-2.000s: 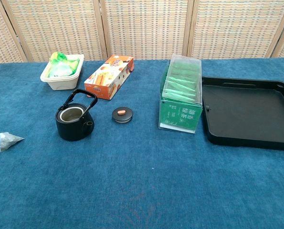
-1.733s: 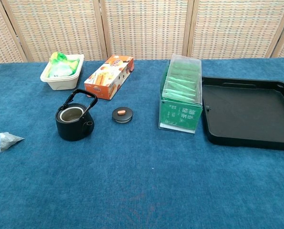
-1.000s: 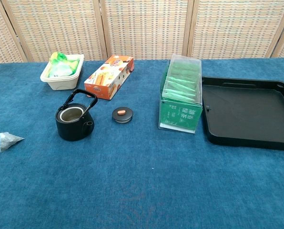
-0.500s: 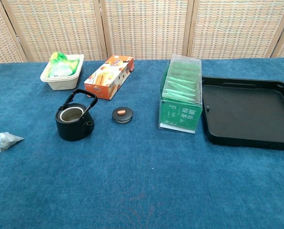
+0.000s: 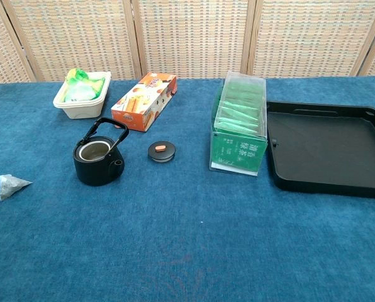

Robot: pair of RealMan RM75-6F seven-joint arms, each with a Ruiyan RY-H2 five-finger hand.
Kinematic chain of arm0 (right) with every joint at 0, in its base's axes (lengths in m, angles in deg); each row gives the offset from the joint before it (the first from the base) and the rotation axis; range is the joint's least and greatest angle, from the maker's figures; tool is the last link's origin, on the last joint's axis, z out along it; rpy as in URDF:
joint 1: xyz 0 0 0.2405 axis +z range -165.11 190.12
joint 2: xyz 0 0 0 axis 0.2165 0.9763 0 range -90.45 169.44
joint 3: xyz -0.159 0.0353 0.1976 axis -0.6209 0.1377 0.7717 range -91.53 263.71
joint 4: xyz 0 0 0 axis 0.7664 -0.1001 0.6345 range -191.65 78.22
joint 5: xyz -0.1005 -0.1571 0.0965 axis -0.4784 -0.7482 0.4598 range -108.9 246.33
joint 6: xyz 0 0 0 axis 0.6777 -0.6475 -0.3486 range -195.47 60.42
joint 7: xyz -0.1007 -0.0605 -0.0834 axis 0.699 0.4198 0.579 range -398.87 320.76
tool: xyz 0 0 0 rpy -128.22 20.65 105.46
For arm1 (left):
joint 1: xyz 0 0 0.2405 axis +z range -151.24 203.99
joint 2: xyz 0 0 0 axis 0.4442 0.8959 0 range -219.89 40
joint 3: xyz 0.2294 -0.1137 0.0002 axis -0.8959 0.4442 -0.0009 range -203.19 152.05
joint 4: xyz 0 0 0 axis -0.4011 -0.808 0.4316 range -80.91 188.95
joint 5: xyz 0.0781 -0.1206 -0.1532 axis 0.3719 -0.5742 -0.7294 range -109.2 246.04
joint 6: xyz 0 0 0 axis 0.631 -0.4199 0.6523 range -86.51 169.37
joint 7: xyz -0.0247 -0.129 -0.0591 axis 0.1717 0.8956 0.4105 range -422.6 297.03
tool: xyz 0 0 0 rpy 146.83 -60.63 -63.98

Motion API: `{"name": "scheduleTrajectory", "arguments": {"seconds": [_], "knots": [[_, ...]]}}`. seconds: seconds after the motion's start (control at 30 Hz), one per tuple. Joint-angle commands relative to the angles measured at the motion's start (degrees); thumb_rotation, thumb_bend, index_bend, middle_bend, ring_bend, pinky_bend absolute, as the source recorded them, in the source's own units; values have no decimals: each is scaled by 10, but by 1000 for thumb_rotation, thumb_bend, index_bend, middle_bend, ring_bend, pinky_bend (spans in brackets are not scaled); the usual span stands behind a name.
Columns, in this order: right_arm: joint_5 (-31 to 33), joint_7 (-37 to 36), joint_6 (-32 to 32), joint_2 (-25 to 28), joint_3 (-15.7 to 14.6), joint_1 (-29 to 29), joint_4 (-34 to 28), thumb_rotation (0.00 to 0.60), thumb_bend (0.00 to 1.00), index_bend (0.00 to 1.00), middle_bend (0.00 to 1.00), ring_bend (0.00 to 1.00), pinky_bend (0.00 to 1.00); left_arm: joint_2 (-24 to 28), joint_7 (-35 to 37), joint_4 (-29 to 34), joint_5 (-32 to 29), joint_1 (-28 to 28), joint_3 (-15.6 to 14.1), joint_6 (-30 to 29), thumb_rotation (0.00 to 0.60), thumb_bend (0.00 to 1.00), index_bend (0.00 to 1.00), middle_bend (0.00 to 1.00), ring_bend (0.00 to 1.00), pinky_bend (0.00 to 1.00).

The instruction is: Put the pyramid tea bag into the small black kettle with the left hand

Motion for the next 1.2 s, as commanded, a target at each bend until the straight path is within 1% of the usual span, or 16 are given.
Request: {"name": "scheduleTrajectory", "arguments": {"seconds": [0.03,0.53,0.93,1.2], "knots": [[1,1,1,1,1,-1,-1,600,18,107,146,0,64,-11,-6,-11,-5,-10,-1,13,600,245,477,666,556,619],[9,4,2,3,1,-8,-3,600,19,107,147,0,64,-51,-11,-49,-18,-39,-1,48,600,245,477,666,557,622],[13,2,5,3,2,-14,-2,600,19,107,147,0,64,-59,-17,-45,-27,-49,-2,55,600,245,480,667,557,625],[14,-1,9,3,3,-18,0,600,19,107,147,0,64,-56,-20,-35,-36,-52,-6,61,600,245,509,666,557,625]]}}
